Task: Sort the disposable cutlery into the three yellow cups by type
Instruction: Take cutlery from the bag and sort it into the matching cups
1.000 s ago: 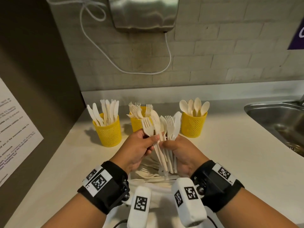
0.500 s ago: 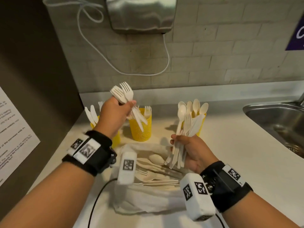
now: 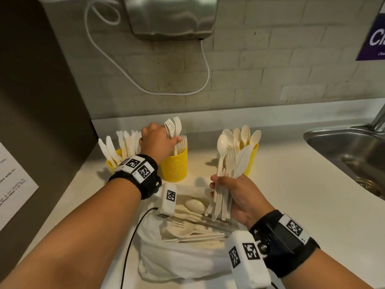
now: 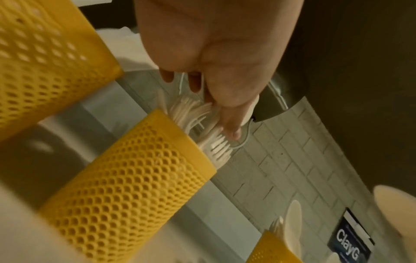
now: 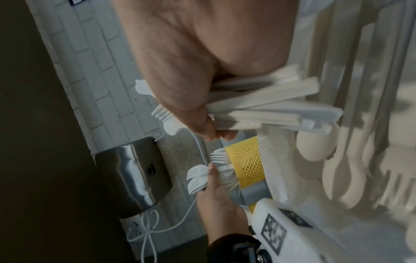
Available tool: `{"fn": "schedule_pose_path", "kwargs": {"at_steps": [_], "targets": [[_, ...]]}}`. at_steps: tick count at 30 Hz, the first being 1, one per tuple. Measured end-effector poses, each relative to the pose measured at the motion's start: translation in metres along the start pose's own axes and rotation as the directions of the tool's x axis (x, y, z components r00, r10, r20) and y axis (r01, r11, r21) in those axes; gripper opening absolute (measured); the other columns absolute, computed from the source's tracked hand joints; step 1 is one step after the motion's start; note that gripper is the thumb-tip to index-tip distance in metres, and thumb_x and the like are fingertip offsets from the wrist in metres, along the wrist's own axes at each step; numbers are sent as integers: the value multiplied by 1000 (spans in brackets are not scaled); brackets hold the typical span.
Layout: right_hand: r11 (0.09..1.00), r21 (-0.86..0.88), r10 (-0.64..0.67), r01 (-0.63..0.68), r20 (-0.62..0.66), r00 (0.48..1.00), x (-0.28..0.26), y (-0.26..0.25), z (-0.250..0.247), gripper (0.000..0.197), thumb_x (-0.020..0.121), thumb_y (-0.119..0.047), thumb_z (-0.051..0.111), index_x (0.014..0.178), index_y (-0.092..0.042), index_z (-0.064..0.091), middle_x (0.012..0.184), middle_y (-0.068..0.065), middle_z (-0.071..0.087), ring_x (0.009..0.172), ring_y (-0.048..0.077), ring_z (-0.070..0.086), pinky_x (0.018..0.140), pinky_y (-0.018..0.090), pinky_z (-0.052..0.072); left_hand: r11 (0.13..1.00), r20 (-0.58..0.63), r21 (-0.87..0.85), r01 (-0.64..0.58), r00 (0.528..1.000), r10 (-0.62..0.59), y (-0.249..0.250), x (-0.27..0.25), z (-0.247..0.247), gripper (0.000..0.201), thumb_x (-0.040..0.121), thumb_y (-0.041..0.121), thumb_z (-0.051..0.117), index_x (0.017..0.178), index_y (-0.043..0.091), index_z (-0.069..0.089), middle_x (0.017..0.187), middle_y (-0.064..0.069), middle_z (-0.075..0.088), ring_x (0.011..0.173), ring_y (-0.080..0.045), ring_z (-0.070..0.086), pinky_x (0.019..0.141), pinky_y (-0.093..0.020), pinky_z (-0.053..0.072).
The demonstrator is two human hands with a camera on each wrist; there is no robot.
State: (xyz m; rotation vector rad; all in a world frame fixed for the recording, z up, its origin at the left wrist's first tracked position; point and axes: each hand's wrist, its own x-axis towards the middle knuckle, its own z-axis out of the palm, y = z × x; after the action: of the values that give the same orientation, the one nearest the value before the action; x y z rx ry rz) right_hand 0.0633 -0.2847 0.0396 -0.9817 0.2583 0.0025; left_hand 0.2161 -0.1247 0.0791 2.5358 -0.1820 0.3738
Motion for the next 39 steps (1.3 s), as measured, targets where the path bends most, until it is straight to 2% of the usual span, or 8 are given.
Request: {"fn": "schedule_pose_path", "kwargs": {"at_steps": [9, 12, 14, 19, 24, 31, 36, 39], "targets": [[990, -56, 128, -126, 22, 992, -1, 0, 11, 16, 84, 8, 59, 94, -4, 57, 65, 12, 57, 55, 18, 61, 52, 36, 56, 995, 248, 75, 59, 966, -76, 2, -5, -20, 88, 66, 50, 77, 139, 20, 38, 146, -6, 20, 133, -31, 21, 109, -43, 28], [989, -48, 145, -143, 60, 988, -2, -3, 14, 11, 86, 8, 56, 87, -2, 59, 67, 12, 58, 56, 18, 61, 52, 36, 57, 987, 59, -149, 55, 997, -46, 5, -18, -36, 76, 76, 27, 72, 141, 21, 33, 146, -10, 20, 135, -31, 23, 111, -39, 27], [987, -50, 154, -150, 83, 985, -3, -5, 17, 11, 86, 7, 55, 83, -1, 60, 66, 12, 57, 55, 17, 60, 49, 32, 55, 935, -43, -354, 13, 999, -30, 11, -38, -39, 63, 81, 17, 65, 138, 22, 37, 140, -8, 32, 128, -26, 37, 106, -37, 35], [977, -118, 197, -176, 195, 961, -6, -1, 23, 19, 85, 11, 50, 96, -3, 57, 66, 12, 59, 54, 18, 59, 55, 30, 52, 730, 432, -665, 158, 879, 203, 32, -80, -24, 71, 83, 9, 68, 140, 32, 32, 110, -4, 64, 91, -14, 62, 75, -30, 51], [972, -121, 224, -202, 207, 952, -13, -4, 17, 20, 86, 9, 43, 89, -2, 60, 66, 14, 62, 55, 20, 61, 54, 30, 53, 616, 354, -756, 221, 930, 101, 30, -77, -20, 63, 83, -3, 63, 132, 28, 38, 110, -9, 62, 88, -16, 64, 64, -24, 53], [966, -22, 257, -258, 185, 949, -16, -11, 11, 18, 81, 5, 48, 90, -3, 62, 74, 16, 59, 69, 29, 59, 71, 45, 57, 455, 447, -813, 363, 890, 90, 35, -77, -17, 41, 84, -6, 60, 121, 10, 50, 94, -4, 67, 76, -13, 62, 53, -19, 50], [980, 181, 101, -82, -101, 990, -9, -13, -5, 12, 85, 4, 47, 81, -5, 54, 62, 9, 49, 58, 19, 50, 65, 35, 48, 416, 246, -884, 214, 969, 24, 47, -66, -18, 64, 83, -10, 59, 133, 21, 34, 106, -3, 62, 92, -17, 62, 62, -20, 55], [954, 294, 1, 49, -165, 986, -10, -19, -23, 14, 87, 0, 44, 79, -7, 53, 63, 7, 46, 61, 18, 46, 70, 35, 45, 528, 17, -848, -36, 995, 95, 70, -50, -15, 82, 80, -6, 64, 143, 30, 26, 120, -6, 53, 101, -18, 61, 78, -34, 59]]}}
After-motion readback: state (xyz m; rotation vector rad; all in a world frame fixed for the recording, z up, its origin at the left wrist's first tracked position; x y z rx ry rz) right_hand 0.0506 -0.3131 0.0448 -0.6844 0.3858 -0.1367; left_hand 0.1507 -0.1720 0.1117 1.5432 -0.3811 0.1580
